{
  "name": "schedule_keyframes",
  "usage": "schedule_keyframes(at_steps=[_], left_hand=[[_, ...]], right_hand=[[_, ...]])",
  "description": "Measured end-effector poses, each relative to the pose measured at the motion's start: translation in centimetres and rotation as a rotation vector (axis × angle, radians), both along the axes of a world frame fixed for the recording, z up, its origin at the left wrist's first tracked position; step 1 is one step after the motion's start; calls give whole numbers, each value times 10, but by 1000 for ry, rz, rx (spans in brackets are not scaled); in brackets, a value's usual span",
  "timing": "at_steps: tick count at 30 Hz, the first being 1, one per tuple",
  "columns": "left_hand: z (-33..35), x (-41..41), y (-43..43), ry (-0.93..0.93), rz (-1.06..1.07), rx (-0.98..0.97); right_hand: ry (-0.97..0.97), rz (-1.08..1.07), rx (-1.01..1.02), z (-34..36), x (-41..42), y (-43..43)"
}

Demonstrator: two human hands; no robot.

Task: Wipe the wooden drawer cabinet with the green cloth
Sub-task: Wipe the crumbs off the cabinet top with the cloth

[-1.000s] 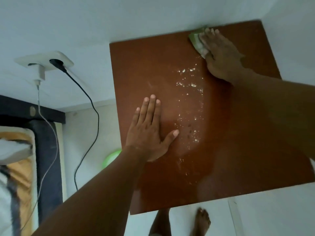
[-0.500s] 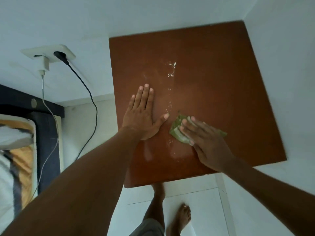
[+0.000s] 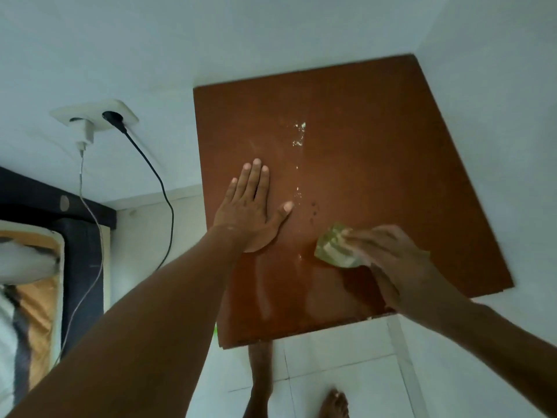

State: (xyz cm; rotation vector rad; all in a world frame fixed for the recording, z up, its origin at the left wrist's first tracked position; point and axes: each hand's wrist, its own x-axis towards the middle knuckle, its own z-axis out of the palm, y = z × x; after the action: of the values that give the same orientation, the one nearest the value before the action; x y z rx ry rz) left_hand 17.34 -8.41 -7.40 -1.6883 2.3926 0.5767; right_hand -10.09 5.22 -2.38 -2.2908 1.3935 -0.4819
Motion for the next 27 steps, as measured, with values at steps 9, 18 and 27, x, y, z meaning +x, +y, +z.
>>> schedule_keyframes(at_steps=[9,18,27], left_hand=[[-20,30,2,58,-93,-197],[-19,30,3,76,-90,-195],[-19,31,6,75,-99,-216]], right_hand=[[165,-219,-55,-30,29,-294],[435,-144,-48,-58,49,-311],[413,18,-10,-56,57,-143]])
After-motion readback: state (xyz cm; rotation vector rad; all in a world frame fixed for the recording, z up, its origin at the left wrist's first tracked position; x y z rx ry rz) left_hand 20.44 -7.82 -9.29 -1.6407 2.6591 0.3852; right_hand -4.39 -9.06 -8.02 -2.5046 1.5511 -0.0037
